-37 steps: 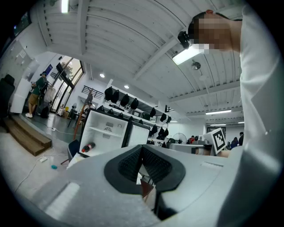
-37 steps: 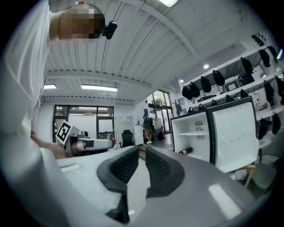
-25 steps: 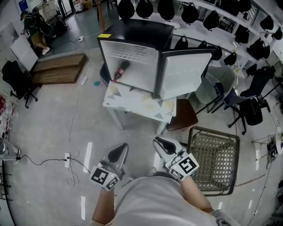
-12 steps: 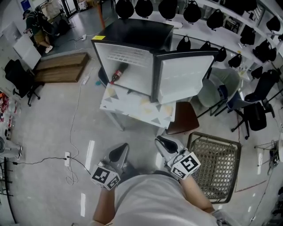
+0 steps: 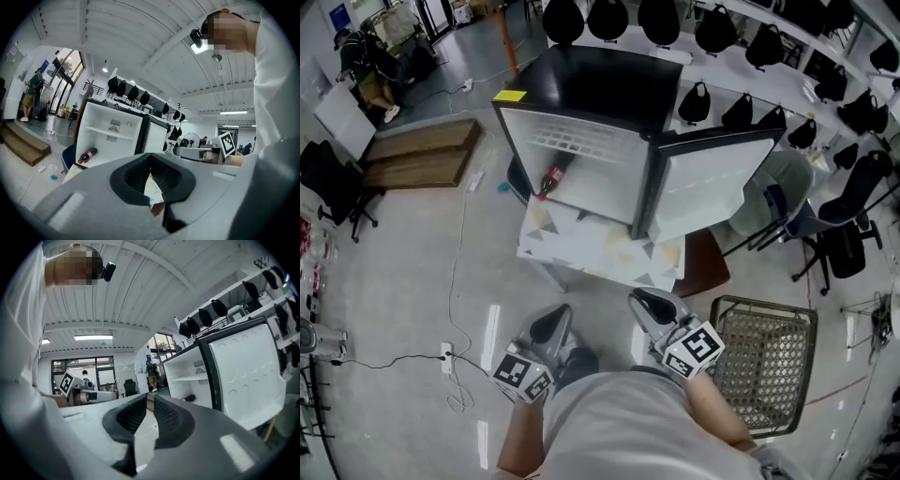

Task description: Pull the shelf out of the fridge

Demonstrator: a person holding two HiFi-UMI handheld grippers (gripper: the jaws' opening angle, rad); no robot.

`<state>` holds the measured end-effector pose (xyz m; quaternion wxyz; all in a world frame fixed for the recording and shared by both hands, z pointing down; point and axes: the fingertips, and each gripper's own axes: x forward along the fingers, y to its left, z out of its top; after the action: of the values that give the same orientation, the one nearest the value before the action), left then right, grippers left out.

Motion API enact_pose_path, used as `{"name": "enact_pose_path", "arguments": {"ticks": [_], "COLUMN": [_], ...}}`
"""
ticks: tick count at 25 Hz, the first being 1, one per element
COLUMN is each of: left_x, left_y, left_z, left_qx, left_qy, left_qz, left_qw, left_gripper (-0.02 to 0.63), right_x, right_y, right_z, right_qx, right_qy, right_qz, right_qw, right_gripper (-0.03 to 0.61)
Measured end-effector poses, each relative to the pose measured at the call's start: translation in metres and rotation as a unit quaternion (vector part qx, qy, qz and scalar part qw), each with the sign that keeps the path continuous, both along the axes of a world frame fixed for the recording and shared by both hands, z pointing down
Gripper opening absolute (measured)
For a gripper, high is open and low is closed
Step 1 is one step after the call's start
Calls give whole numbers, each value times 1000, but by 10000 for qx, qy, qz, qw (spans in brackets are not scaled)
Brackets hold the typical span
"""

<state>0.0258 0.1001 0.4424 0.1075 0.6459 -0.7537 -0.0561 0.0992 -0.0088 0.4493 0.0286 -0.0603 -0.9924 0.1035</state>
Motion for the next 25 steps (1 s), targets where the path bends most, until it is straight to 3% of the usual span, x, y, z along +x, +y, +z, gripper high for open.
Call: {"name": "enact_pose_path", "arguments": {"ticks": [15, 20, 25], "left_x": [-171, -208, -221], "left_y": [6, 5, -13], "left_z": [15, 25, 29], "left_qx": [98, 141, 240], "left_qy": [383, 427, 590], "left_qz": [499, 633, 836], "left_qw": [9980, 9970, 9945], "left_gripper": [9, 9, 9], "right_x": [-165, -195, -198], "right_y": [14, 13, 8], "right_z": [4, 8, 10], "right_qx": [11, 121, 156], "right_qy": [242, 365, 497], "right_qz": [443, 673, 945], "right_qw": [9987, 9970, 9942], "right_gripper": [49, 49, 49]}}
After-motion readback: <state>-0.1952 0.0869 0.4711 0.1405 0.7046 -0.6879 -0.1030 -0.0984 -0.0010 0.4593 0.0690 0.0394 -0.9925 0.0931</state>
